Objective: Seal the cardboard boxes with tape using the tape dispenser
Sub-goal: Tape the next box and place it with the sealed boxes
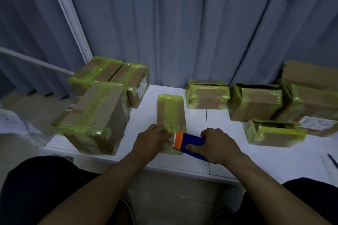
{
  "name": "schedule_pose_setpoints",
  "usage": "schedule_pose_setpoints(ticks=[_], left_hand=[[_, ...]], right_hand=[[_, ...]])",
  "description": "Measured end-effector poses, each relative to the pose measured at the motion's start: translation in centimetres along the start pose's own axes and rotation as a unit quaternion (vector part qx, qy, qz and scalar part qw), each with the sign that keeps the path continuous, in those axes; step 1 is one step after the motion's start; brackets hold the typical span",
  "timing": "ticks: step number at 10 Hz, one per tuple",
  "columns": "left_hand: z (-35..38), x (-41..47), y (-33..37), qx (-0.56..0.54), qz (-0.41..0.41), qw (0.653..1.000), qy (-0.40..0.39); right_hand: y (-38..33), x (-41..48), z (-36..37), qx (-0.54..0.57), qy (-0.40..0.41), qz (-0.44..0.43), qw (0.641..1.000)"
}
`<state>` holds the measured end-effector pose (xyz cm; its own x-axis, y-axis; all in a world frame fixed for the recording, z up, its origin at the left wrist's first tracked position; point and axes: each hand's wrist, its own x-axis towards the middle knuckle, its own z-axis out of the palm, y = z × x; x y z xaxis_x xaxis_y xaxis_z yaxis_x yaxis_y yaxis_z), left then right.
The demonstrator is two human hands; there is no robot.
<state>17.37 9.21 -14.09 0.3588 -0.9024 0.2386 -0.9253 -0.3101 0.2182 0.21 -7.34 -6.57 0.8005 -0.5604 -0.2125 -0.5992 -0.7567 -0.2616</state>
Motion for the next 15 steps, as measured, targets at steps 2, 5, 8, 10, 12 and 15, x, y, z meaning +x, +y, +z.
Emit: schedule_pose_setpoints(ticks=[2, 5, 8, 10, 12, 15], left_hand=[[0.7, -0.5, -1.7, -0.088, -0.043, 0.995, 0.006], [0.2, -0.7, -1.2, -0.02, -0.025, 0.999, -0.013], [1.2, -0.9, -0.7, 0.035, 0.042, 0.998, -0.021], [1.4, -0.1, -0.1, 0.041, 0.023, 0.999, -0.005], [1.0, 0.0, -0.6, 0.055, 0.008, 0.998, -0.019], [1.1, -1.2, -2.5, -0.016, 0.035, 0.999, 0.019]], right_hand=[[0.7, -2.2, -1.4, -0.008, 0.001, 0.004, 1.0], [1.5, -1.3, -0.9, -0.021, 0.004, 0.022, 1.0], [1.5, 0.2, 0.6, 0.005, -0.002, 0.018, 1.0], [1.5, 0.4, 1.1, 0.024, -0.009, 0.014, 1.0], [0.7, -0.5, 1.0, 0.048, -0.01, -0.014, 0.999], [2.8, -2.3, -0.7, 0.068, -0.003, -0.009, 0.998]])
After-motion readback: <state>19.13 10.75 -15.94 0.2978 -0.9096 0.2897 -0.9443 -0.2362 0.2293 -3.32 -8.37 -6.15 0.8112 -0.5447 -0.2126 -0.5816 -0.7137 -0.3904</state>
